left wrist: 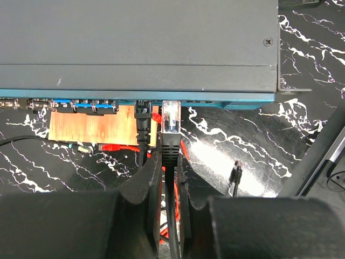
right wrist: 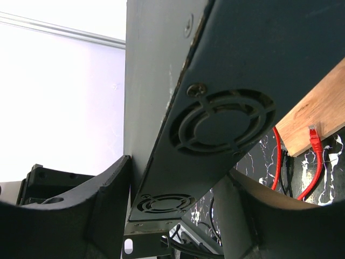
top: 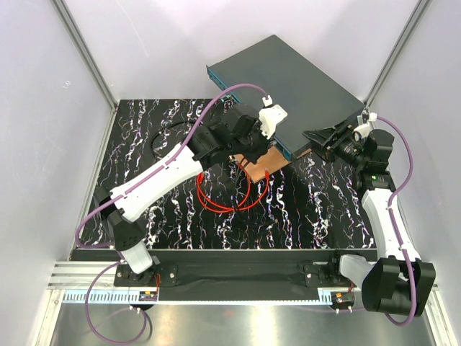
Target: Insert the plug into the switch port
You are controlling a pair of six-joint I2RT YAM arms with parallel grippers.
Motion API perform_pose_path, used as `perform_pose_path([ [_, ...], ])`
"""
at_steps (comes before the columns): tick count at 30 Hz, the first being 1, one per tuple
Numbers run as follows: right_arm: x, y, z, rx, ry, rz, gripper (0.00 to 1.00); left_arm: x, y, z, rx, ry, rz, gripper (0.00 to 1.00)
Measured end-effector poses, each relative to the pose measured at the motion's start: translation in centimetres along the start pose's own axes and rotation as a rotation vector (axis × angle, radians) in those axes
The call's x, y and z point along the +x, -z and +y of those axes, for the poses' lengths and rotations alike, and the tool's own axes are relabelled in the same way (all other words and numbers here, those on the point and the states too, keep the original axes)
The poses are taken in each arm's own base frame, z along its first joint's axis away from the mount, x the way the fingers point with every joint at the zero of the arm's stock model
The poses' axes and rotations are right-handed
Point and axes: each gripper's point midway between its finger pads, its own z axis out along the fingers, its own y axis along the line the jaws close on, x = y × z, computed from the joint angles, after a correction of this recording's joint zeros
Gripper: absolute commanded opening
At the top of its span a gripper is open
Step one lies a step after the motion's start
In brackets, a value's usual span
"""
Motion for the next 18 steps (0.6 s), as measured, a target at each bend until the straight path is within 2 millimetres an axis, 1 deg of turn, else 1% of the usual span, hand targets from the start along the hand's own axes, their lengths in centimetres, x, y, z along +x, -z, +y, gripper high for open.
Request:
perform_pose_path([
  [2,0.01,0.0,0.0,0.0,0.0,0.0,0.13,-0.06,-0.01,0.06,-0.003,0.0,-0.001,0.0],
  [3,0.01,0.0,0.0,0.0,0.0,0.0,0.05,-0.08,-0.04,0.17,-0.01,0.001,0.0,0.0],
  [5,0.01,0.0,0.0,0.0,0.0,0.001,0.01,-0.08,-0.03,0.34,-0.02,0.002,0.002,0.0],
  [18,0.02,0.0,-0.01,-0.001,-0.004,0.002,0.0,-0.07,-0.25,0.52,-0.033,0.057,0.024,0.0],
])
